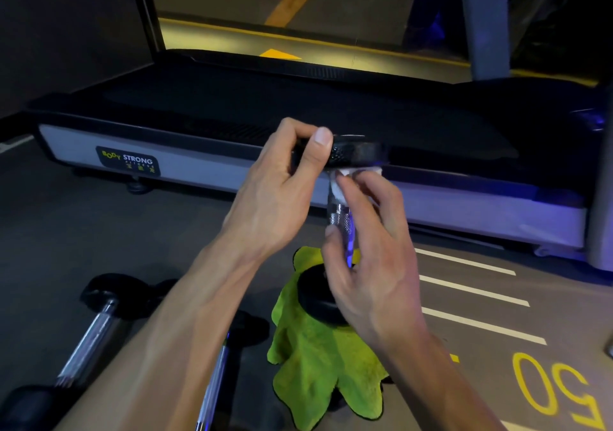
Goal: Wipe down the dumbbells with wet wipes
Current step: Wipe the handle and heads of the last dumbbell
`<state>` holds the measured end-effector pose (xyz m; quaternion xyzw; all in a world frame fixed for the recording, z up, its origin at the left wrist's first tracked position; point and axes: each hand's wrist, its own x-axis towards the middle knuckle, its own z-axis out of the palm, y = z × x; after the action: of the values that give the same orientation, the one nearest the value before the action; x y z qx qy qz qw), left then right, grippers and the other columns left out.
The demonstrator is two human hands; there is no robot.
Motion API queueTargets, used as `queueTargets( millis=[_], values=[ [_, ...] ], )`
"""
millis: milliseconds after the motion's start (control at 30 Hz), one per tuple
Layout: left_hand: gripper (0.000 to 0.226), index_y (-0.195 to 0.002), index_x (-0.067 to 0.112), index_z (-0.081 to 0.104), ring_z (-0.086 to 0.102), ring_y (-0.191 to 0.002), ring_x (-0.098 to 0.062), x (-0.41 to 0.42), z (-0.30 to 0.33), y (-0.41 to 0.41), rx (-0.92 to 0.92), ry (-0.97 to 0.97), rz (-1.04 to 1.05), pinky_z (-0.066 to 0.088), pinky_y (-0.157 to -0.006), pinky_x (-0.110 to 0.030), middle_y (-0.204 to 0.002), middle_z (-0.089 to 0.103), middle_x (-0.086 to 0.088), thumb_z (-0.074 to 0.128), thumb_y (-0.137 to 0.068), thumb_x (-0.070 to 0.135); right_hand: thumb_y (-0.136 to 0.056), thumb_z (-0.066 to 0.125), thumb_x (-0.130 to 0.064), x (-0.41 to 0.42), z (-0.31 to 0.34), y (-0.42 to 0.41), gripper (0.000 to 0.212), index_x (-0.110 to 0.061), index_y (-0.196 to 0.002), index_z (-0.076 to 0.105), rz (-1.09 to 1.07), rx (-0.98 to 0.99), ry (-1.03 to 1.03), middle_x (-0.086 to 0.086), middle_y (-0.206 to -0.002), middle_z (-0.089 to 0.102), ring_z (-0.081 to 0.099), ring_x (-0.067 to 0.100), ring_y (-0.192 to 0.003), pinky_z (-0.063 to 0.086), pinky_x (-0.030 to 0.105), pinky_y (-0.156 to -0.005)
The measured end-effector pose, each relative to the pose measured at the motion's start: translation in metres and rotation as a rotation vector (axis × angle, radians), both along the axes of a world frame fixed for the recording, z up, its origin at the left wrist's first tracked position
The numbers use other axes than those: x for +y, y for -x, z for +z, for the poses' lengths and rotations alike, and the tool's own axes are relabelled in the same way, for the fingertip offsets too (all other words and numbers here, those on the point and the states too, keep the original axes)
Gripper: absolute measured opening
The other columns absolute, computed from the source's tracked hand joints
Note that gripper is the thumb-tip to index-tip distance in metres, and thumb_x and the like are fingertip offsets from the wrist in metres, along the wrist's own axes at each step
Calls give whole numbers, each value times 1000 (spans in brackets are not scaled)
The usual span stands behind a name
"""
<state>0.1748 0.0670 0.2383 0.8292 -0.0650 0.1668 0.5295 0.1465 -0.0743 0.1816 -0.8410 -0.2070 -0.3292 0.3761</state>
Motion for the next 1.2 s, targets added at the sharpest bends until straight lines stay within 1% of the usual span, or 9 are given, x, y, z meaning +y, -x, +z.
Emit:
queueTargets(
  millis=[167,333,533,667,733,900,1000,1100,1200],
  values=[
    [26,-103,43,51,62,-101,1,2,1,-1,-13,0,-27,43,-80,-22,-109,65,14,35,-105,63,-85,62,-6,9,5,3,58,-6,-142,55,-84,-55,216,6,-144,47,45,25,-135,45,35,-109],
    [22,-100,45,51,58,-89,5,-1,2,3,-15,8,-42,39,-72,-8,-96,59,19,38,-105,61,-90,64,-5,-10,-2,0,49,-13,-138,59,-41,8,30,-3,-137,50,51,13,-128,48,31,-103],
    [23,-97,46,52,54,-79,-1,3,0,3,-24,41,-33,40,-73,-19,-88,56,17,40,-102,65,-89,68,-4,-24,-10,15,53,-17,-140,59,45,52,218,-1,-131,49,54,19,-116,48,30,-95],
    [23,-102,44,54,52,-75,1,0,2,5,-23,24,-63,37,-65,-11,-89,54,18,40,-103,63,-91,64,-8,-11,8,-1,47,-12,-138,59,-43,8,202,5,-134,46,50,22,-121,49,33,-95],
    [22,-102,42,54,51,-73,1,1,2,5,-33,34,-66,37,-66,-11,-88,54,18,41,-104,61,-91,64,-7,-11,0,9,52,-13,-142,56,-33,31,226,2,-139,43,48,20,-126,48,31,-97],
    [19,-102,46,54,55,-82,1,-1,1,8,-39,51,-100,40,-74,-16,-94,56,18,42,-103,60,-94,64,-10,-23,1,14,52,-18,-144,54,6,47,231,-4,-140,42,47,14,-127,39,17,-101],
    [18,-104,45,55,59,-91,2,-1,2,5,-31,53,-109,43,-80,-19,-102,62,17,43,-104,59,-94,64,-9,-20,6,2,51,-19,-143,54,-5,52,139,-5,-139,40,46,10,-128,42,21,-103],
    [19,-103,45,56,56,-84,1,1,0,4,-34,81,-98,41,-77,-23,-93,60,21,43,-104,60,-93,64,-3,-23,-10,16,58,-16,-148,51,44,86,122,-7,-142,42,45,5,-132,41,20,-107],
    [23,-104,46,56,61,-92,-10,2,-2,3,-33,98,-77,47,-79,-29,-95,62,21,43,-103,64,-93,64,-4,-27,-11,19,58,-13,-148,50,57,78,157,-6,-144,43,48,10,-133,43,24,-108]
  ],
)
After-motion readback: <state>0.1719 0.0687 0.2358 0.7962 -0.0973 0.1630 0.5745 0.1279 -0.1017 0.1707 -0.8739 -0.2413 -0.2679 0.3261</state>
